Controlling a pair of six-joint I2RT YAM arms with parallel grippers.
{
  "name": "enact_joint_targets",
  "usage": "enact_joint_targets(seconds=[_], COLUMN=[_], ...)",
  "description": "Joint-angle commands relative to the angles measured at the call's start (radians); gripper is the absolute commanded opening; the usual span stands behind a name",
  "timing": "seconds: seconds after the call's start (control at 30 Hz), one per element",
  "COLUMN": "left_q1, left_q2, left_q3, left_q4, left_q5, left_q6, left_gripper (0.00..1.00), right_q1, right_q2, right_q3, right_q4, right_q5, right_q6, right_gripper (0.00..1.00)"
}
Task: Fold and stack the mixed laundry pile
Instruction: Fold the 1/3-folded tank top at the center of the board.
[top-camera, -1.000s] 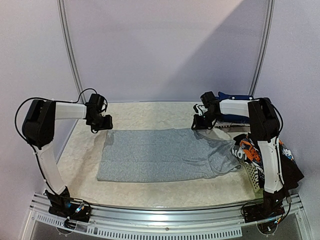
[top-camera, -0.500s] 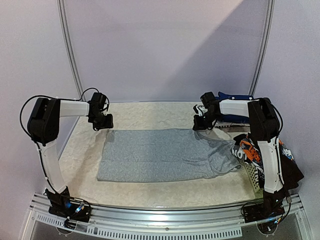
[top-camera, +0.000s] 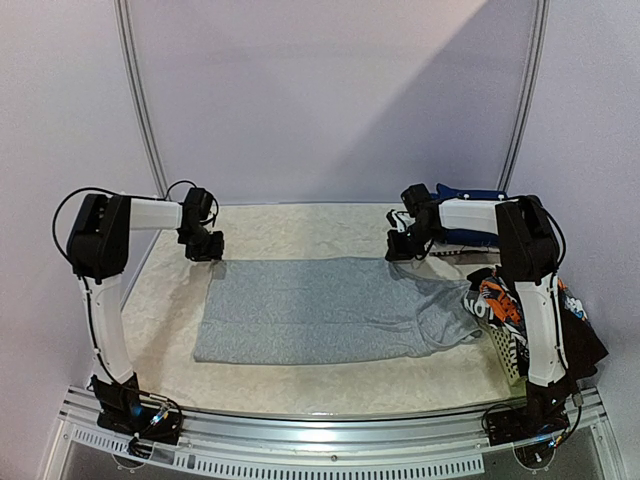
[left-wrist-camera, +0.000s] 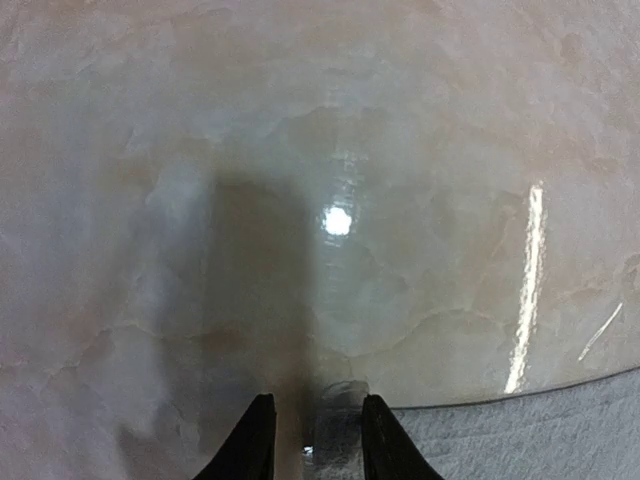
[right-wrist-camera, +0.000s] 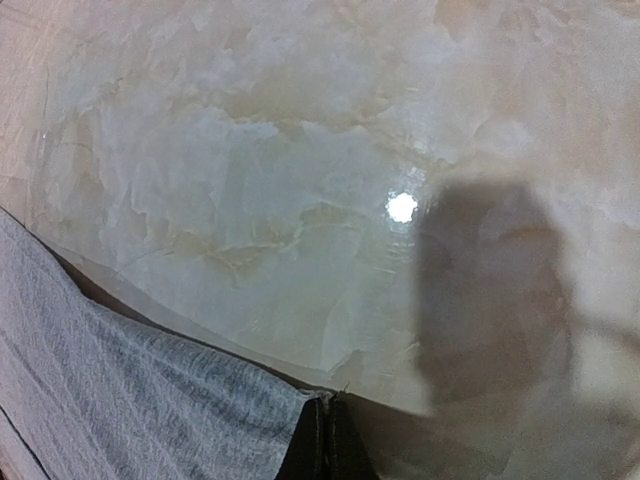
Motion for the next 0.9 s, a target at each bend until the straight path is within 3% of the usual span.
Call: enact_joint_targets(seconds=[0.0, 0.33, 0.7, 0.87], left_q1=[0.012, 0.006, -0.009, -0.016], left_q2=[0.032, 0.027, 0.018, -0.007], left_q3=[0.037, 0.017, -0.003, -0.012], left_q4=[-0.042, -0.049, -0.032, -0.022], left_q5=[0.009, 0.036, 0.045, 0.043], left_q6=[-0.003, -0.019, -0.043, -0.044], left_gripper=[0.28, 0.22, 0.00, 0.00], right_q1=[-0.007, -0.007, -0.007, -0.007], right_q2=[0.012, 0.004, -0.004, -0.014], right_q3=[0.010, 0.006, 0.007, 0.006], right_q4=[-0.028, -0.027, -0.027, -0.027], right_q5=[-0.003, -0.007, -0.016, -0.017], right_q6=[-0.013, -0.014, -0.008, -0.008], right_gripper=[0.00, 0.00, 0.00, 0.00])
